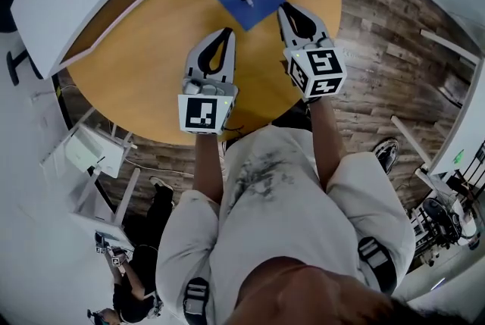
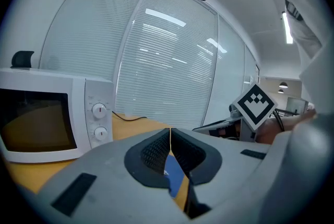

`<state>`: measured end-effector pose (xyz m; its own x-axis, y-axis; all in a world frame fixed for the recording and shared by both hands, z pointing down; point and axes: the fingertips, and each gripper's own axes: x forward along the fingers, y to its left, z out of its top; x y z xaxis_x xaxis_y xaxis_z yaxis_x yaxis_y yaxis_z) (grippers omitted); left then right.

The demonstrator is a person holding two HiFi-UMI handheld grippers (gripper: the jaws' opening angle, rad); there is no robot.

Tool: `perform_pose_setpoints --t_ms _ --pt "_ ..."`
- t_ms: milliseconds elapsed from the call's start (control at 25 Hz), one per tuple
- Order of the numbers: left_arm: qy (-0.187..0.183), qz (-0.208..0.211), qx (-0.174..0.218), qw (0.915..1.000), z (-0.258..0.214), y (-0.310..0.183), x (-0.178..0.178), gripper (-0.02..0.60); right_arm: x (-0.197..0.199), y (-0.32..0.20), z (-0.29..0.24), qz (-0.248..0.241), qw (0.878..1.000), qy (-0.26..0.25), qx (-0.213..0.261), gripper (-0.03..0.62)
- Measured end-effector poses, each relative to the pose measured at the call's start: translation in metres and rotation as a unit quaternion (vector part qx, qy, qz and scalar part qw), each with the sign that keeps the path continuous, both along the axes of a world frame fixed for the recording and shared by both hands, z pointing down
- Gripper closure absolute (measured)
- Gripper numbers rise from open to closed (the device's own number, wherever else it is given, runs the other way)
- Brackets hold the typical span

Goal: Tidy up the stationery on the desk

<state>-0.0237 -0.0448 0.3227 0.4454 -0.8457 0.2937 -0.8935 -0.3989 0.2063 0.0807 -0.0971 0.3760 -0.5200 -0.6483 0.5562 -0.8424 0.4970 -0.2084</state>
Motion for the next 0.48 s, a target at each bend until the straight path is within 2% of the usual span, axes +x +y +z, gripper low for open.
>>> perform_pose_setpoints --t_ms 320,480 --pt "0.004 0.008 -0.015 0.9998 0.029 -0.02 -0.005 0.568 -0.007 -0.015 0.034 0.016 0.999 0.007 -0.028 0.522" --pt "-0.004 0.019 -0.016 0.9997 0.042 -0.027 -0.005 0.568 -0.011 -0.021 0.05 0.02 0.999 0.005 -0.045 0.467"
